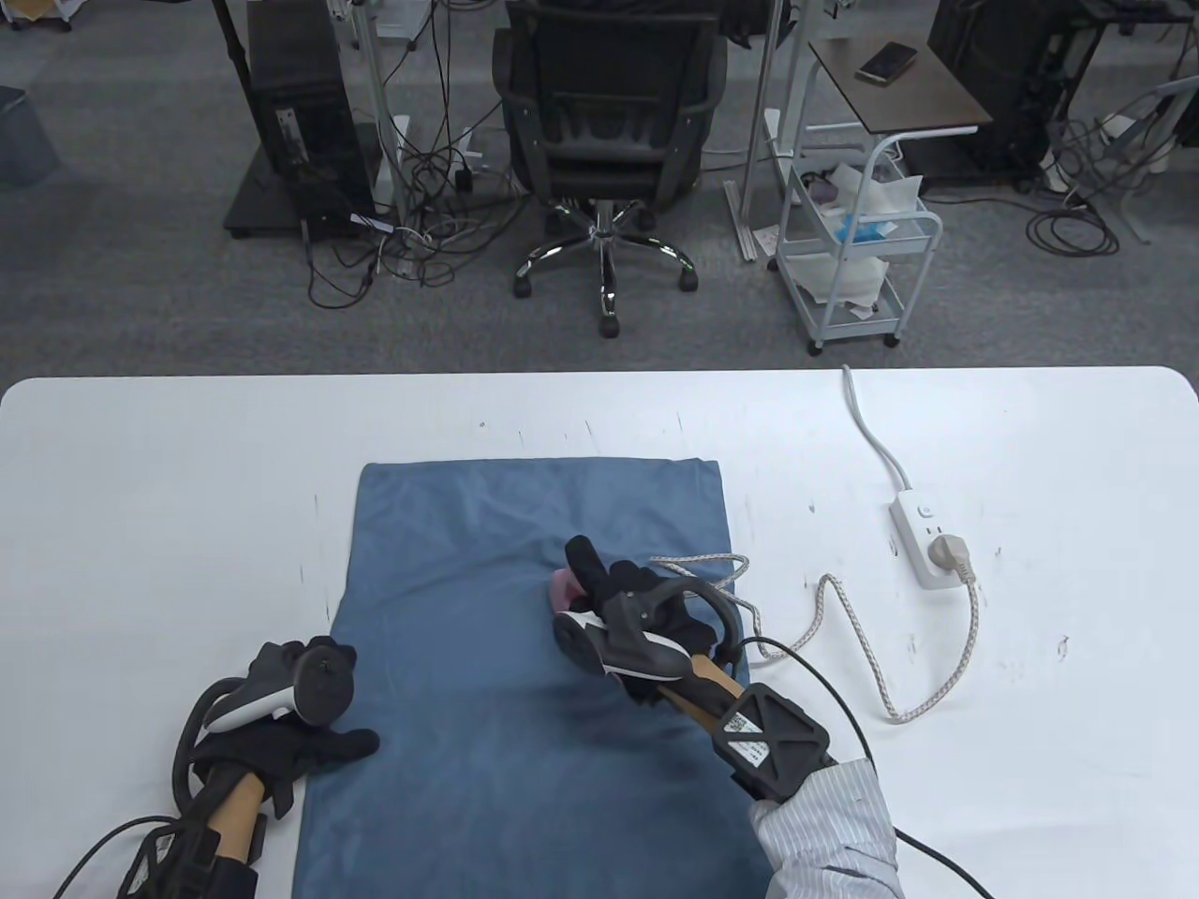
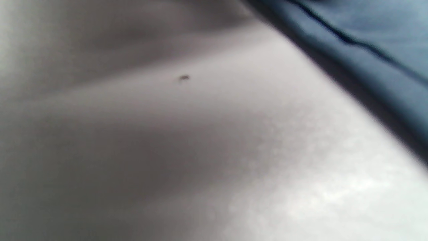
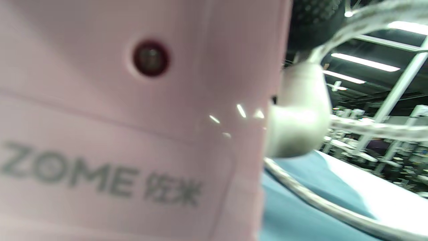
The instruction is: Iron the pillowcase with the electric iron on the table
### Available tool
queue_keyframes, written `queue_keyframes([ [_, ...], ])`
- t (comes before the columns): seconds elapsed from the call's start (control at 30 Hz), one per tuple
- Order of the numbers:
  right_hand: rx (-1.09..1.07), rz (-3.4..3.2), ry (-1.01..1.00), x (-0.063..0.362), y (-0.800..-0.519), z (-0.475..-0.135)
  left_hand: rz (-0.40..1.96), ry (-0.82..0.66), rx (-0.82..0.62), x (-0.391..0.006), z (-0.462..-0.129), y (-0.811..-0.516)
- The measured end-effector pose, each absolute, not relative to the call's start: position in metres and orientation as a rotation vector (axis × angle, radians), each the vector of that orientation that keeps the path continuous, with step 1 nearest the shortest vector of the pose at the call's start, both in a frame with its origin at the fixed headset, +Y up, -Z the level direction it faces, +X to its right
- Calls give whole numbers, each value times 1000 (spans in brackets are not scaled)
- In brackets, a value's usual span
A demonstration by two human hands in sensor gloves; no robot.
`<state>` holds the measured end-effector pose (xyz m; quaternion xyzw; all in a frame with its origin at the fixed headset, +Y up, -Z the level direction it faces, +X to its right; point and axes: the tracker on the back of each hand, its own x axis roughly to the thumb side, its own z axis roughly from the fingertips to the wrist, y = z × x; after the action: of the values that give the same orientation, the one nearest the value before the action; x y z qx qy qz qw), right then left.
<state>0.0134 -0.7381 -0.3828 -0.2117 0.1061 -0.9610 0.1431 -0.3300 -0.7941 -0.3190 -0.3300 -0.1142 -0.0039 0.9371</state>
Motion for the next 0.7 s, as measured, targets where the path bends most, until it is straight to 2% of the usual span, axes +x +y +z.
queue_keyframes([
  [0.2, -424, -2785, 286, 50, -738, -396, -10, -234, -675, -330, -319, -794],
  [0.33, -533, -2793, 308, 46, -735, -386, -6, -232, -673, -330, -319, -795],
  [0.5, -706, -2781, 315, 41, -736, -356, 0, -238, -676, -330, -319, -795],
  [0.6, -678, -2777, 328, 49, -737, -353, -3, -239, -675, -330, -319, -795],
  [0.7, -553, -2758, 346, 64, -738, -364, -9, -236, -675, -330, -319, -795],
])
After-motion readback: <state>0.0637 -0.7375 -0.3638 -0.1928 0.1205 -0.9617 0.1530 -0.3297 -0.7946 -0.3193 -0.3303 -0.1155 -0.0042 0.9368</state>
